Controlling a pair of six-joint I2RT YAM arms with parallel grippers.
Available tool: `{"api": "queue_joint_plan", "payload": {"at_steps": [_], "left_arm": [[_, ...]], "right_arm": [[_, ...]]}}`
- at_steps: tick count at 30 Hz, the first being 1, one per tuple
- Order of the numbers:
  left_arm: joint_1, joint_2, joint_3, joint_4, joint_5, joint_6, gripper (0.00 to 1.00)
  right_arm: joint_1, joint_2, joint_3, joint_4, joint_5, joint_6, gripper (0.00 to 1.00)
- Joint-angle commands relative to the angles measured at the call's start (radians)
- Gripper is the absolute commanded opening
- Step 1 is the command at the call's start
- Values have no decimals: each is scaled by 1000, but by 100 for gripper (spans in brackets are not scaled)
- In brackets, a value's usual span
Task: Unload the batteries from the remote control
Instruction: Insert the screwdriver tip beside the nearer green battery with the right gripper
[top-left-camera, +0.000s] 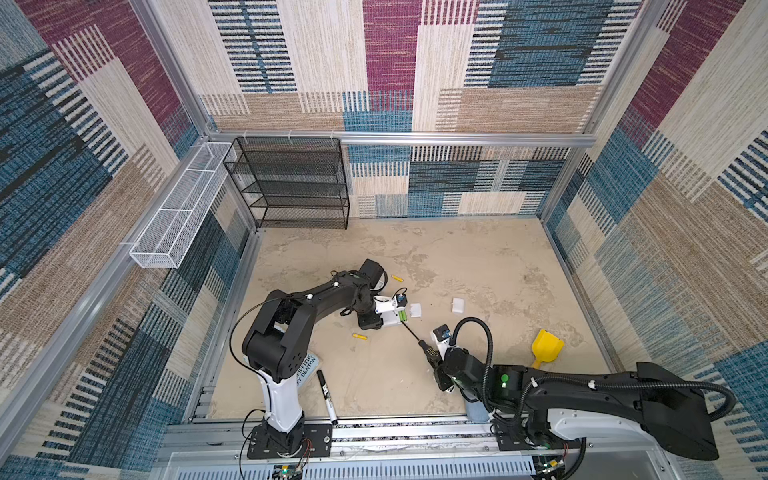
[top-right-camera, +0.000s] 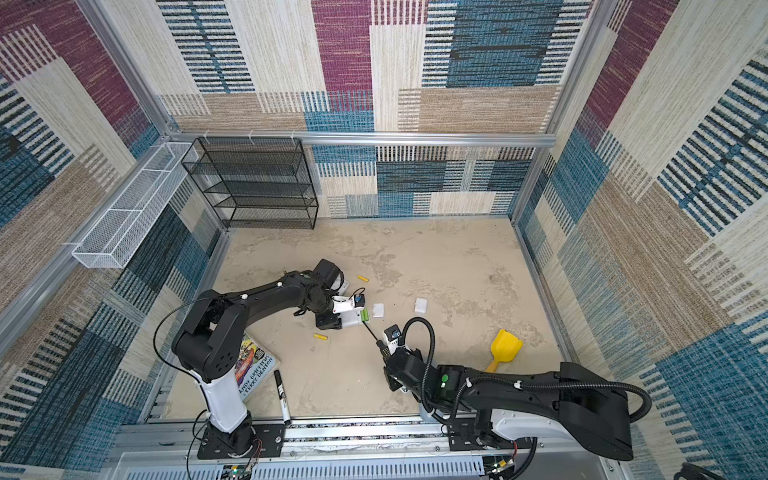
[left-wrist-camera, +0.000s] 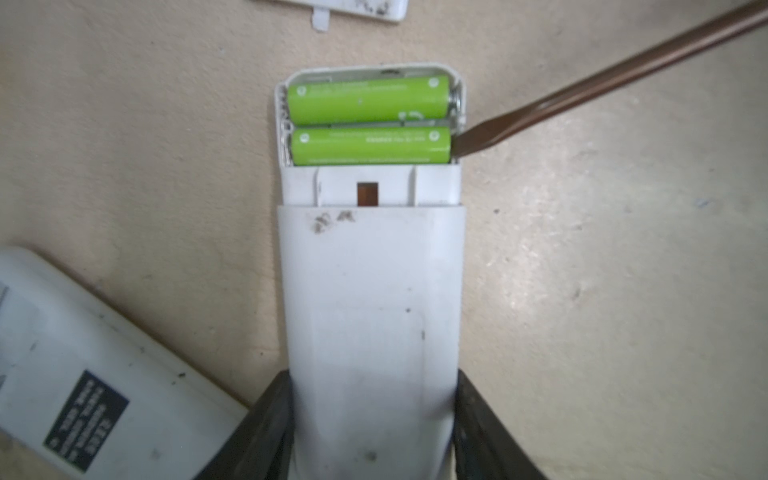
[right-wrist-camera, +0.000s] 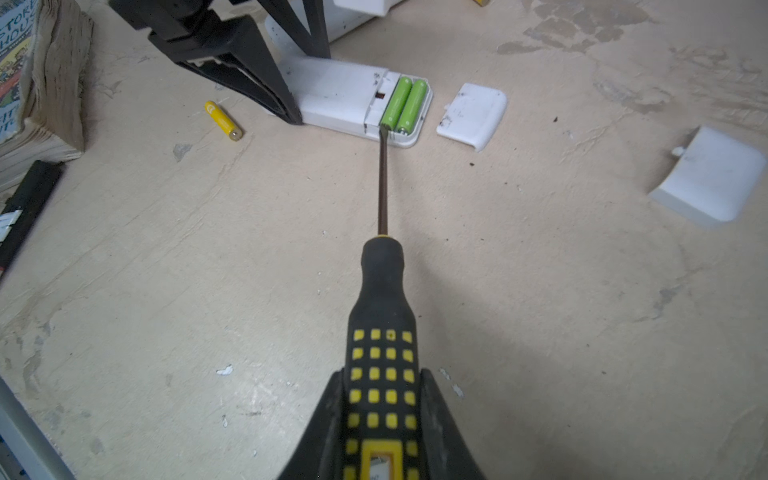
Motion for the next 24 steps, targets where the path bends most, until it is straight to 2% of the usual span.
{"api": "queue_joint_plan", "payload": {"at_steps": [1,24], "left_arm": [[-1,28,-14,-169,4,28,41],[-1,63,-2,-212,-4,34,40]], "right_arm": [[-5,23,-8,110,53,10,0],[2,-33,-28,164,153,-10,0]]}}
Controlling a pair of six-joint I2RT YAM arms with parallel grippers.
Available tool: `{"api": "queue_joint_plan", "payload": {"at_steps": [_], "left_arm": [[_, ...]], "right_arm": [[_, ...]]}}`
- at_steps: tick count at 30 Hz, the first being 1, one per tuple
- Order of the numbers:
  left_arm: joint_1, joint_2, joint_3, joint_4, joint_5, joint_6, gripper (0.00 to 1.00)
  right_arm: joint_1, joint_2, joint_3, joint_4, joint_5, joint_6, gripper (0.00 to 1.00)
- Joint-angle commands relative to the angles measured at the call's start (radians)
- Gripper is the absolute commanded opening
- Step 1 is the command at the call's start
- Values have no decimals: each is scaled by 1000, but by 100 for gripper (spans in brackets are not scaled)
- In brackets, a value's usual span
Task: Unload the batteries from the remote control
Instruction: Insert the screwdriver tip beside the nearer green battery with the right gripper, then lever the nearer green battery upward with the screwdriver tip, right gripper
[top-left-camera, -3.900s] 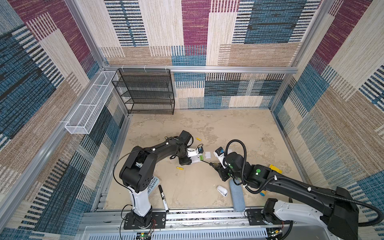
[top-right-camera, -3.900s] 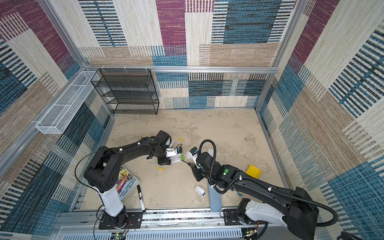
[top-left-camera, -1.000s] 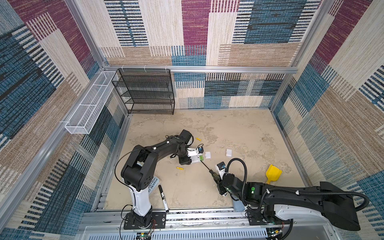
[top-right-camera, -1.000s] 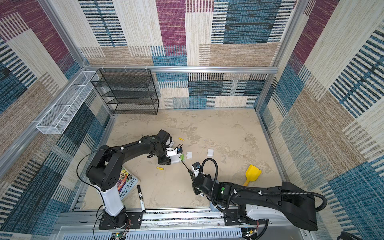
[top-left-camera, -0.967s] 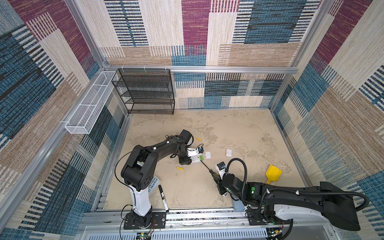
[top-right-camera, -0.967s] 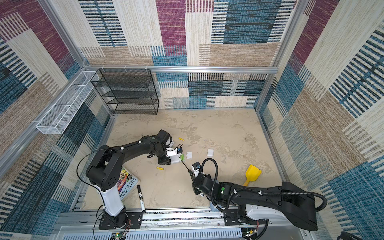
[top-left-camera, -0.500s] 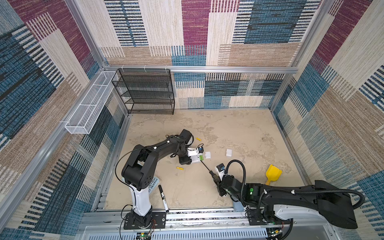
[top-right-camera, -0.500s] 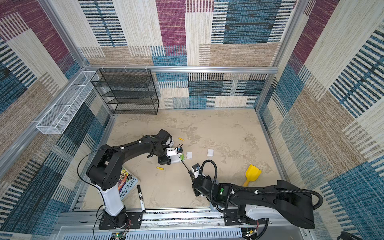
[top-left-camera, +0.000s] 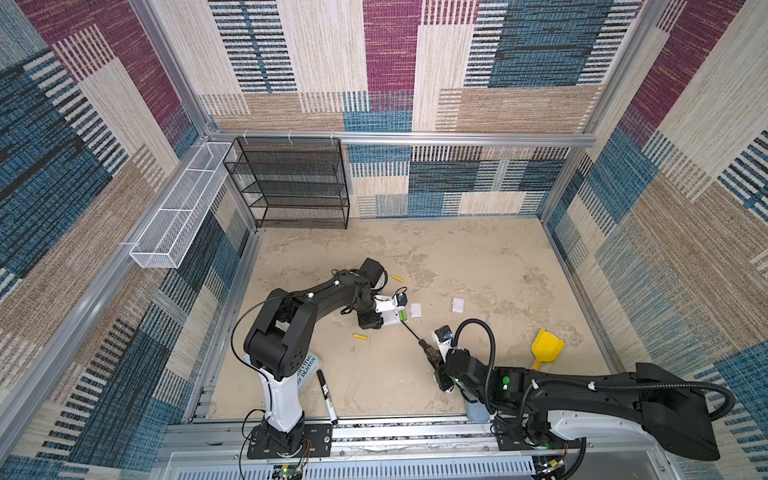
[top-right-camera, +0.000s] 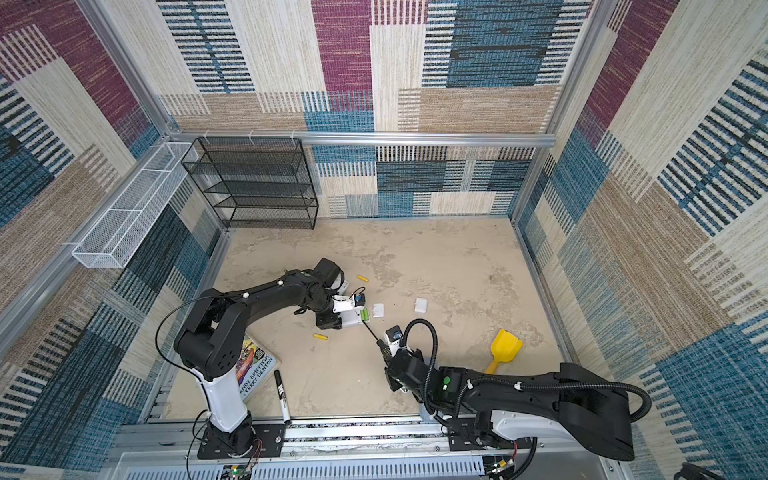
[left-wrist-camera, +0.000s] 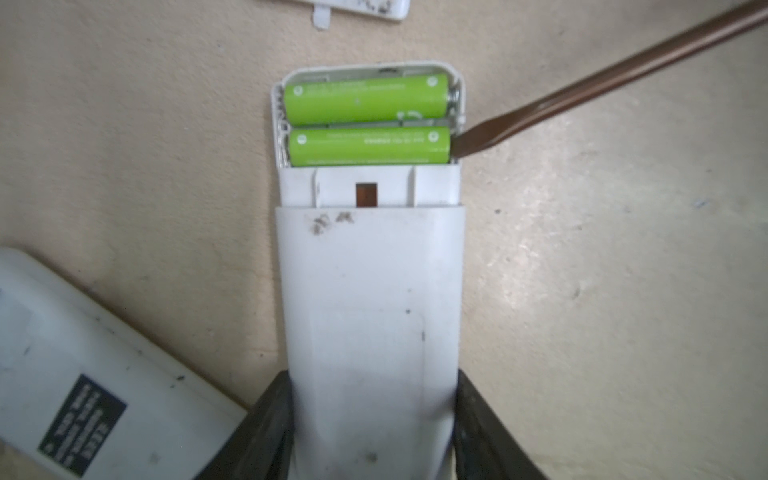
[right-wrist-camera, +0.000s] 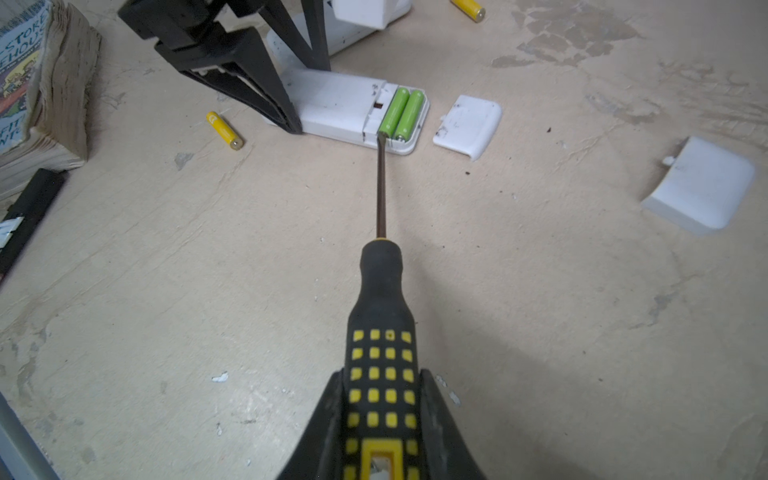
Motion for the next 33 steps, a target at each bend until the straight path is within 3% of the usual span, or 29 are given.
{"api": "queue_joint_plan", "payload": {"at_steps": [1,20,33], "left_arm": [[-3,46,-21,-191,-11,33,40],[-3,64,-15,-211,-9,31,38],[-3,65,6,-226,7,28,37]], "right_arm": [[-2,-14,2,109,133,4,0],[2,-32,-13,136,164,-10,0],[7,77,-35,138,88,23,0]]}}
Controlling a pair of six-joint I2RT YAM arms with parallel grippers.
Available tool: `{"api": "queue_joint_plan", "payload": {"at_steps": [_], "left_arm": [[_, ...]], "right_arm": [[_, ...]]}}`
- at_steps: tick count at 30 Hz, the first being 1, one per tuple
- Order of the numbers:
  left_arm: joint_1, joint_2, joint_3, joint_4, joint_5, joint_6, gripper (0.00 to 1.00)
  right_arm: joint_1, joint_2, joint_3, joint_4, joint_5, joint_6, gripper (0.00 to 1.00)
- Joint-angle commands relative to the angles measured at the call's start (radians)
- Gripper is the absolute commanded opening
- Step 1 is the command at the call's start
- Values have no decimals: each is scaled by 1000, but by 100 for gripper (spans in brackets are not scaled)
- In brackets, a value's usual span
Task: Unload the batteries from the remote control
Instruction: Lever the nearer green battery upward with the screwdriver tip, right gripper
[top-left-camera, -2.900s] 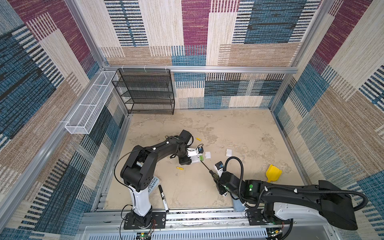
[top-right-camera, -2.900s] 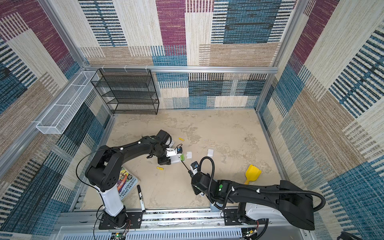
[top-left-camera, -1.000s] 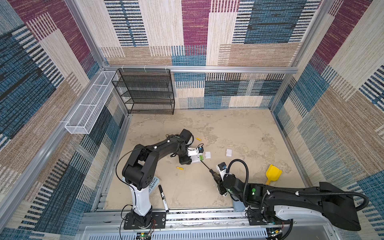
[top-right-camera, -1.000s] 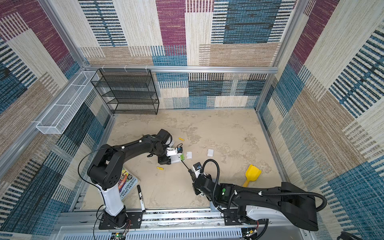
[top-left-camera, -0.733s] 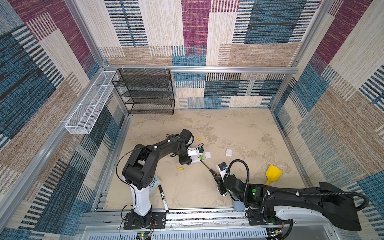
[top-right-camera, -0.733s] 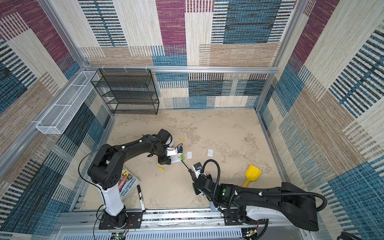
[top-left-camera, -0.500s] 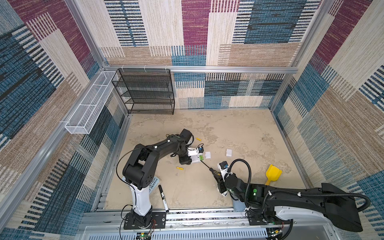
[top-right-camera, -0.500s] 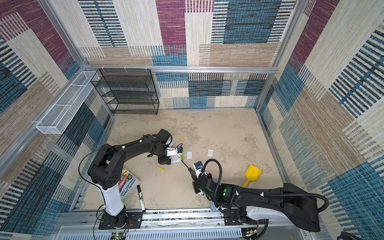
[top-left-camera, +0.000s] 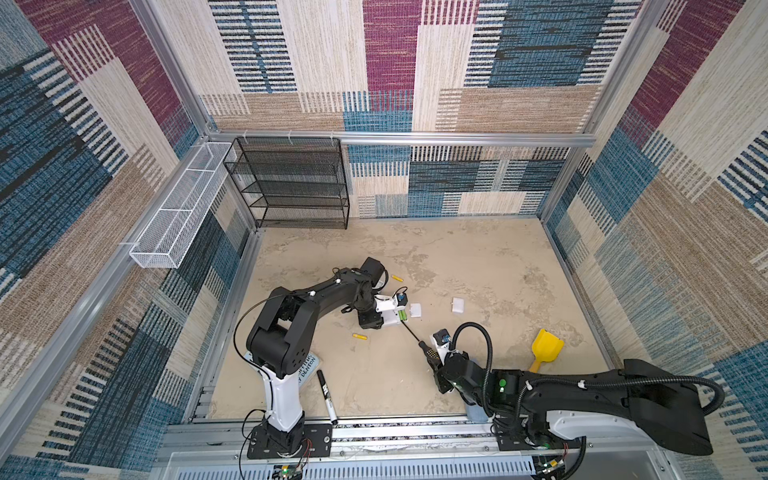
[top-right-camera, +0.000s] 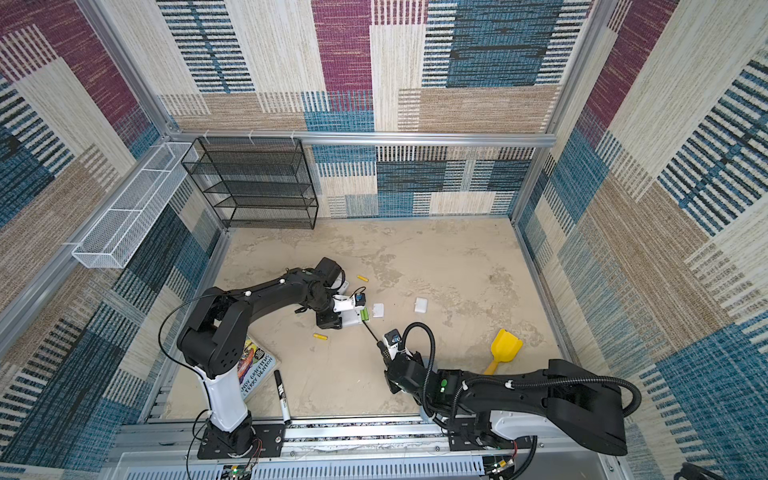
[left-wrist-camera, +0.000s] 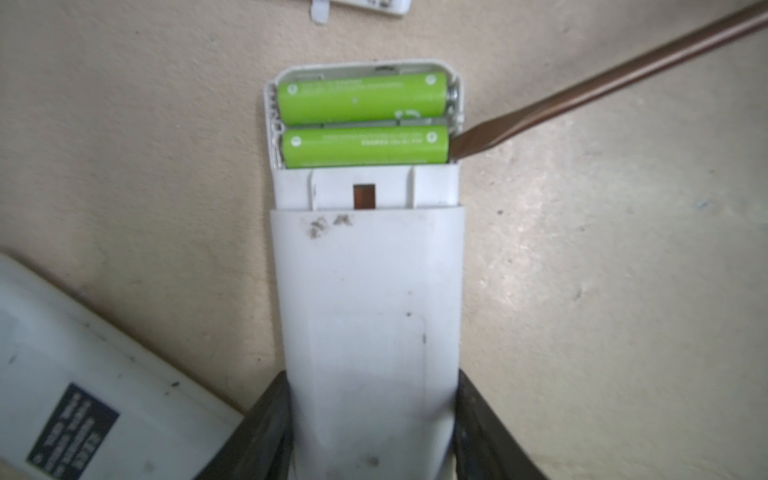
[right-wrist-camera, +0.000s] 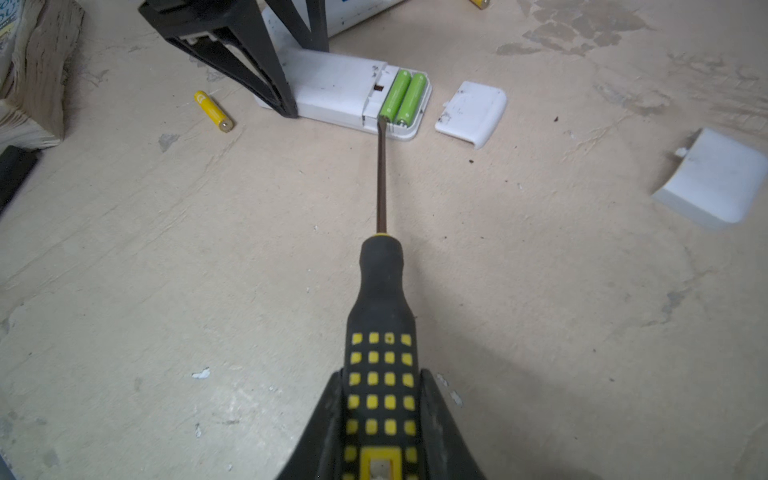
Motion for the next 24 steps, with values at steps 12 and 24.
{"api": "queue_joint_plan", "payload": {"at_steps": [12,24], "left_arm": [[-3,49,-19,-219,23,30,37],[-3,54,-15,-230,21,33,36]], "right_arm": [[-7,23,-8,93,135,30,0],[-6,-30,-28,126,189,15,0]]}}
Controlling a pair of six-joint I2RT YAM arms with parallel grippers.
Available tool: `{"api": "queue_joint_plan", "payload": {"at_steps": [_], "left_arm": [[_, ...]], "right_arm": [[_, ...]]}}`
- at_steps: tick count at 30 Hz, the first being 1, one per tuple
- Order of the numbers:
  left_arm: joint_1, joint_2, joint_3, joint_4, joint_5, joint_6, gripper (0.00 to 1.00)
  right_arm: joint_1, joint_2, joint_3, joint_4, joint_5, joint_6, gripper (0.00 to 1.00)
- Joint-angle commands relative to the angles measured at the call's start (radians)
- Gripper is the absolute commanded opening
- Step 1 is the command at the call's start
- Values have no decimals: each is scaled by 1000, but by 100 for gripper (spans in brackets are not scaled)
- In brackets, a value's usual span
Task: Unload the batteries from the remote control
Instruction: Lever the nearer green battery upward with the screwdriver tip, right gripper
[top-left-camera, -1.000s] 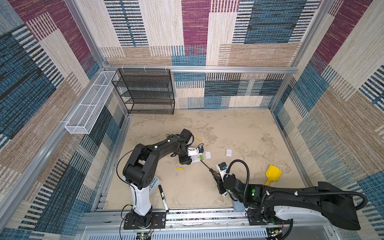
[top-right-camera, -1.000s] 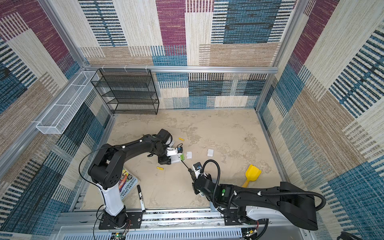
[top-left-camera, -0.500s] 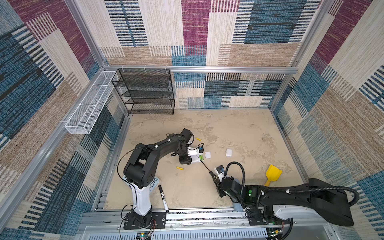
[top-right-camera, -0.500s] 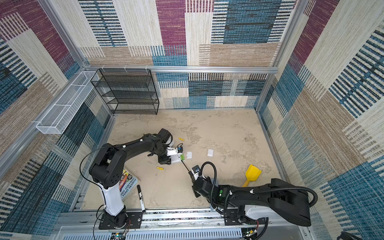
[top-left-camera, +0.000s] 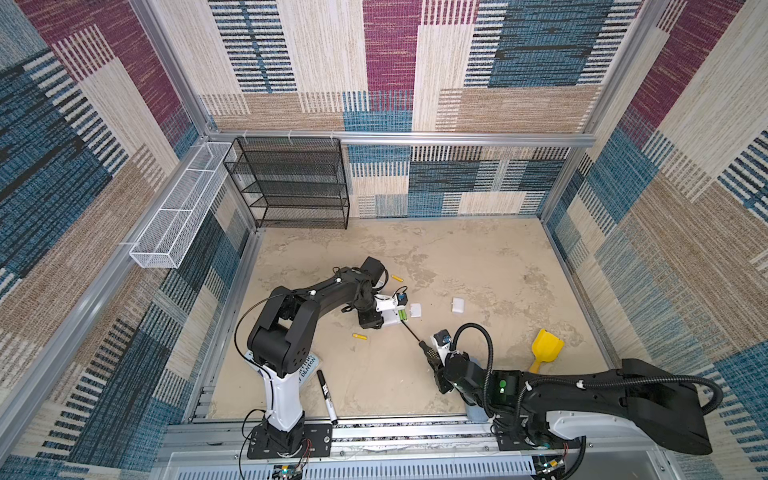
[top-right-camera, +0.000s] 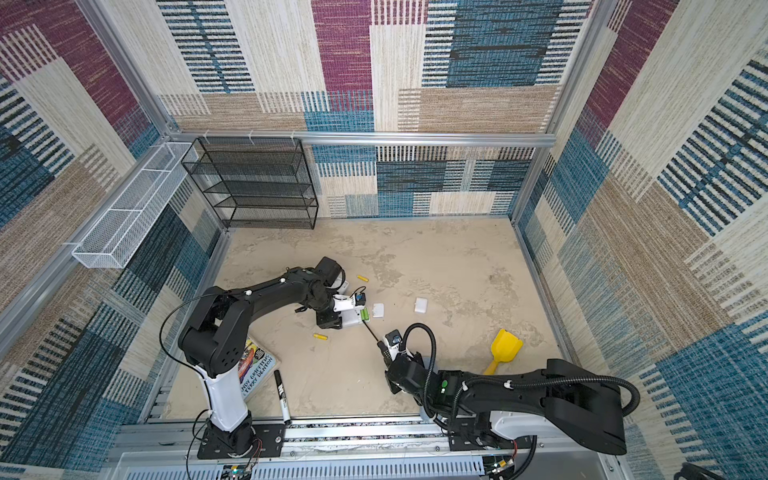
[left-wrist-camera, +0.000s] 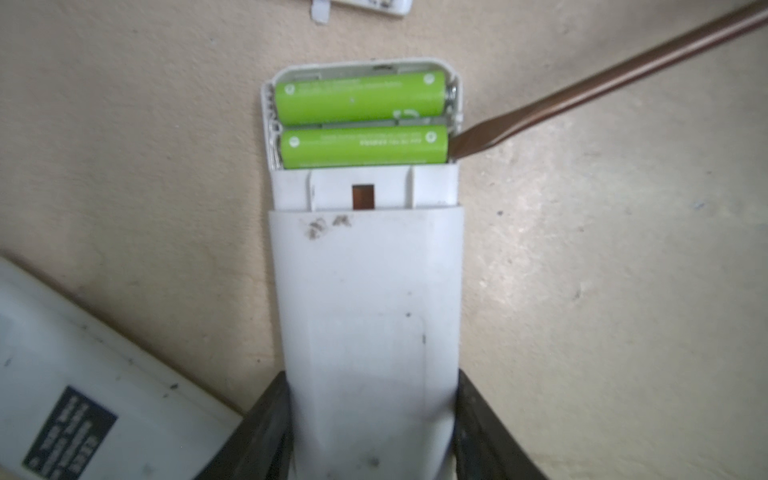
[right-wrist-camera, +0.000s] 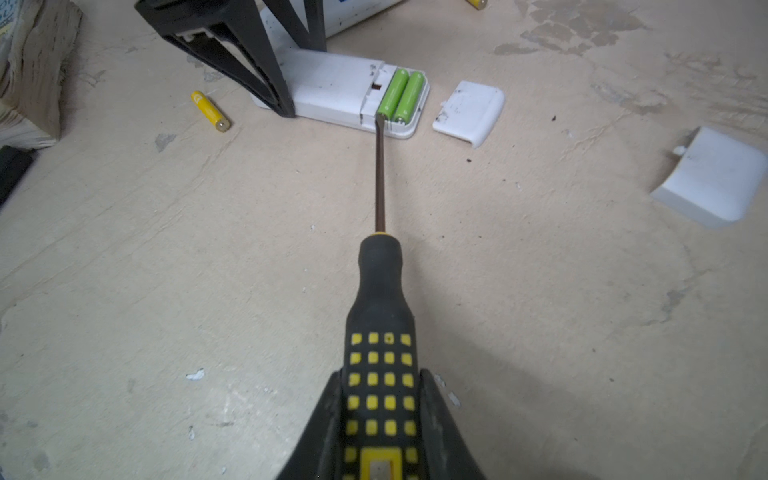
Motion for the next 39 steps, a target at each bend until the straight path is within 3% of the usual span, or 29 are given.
{"api": "queue_joint_plan", "payload": {"at_steps": [1,39], "left_arm": [[-4,46,-24,-217,13,31,36],[-4,60,-21,-227,0,30,34]], "right_arm": [[-6,-25,-10,96,177,20,0],[-6,-75,-11,128,228,1,0]]}}
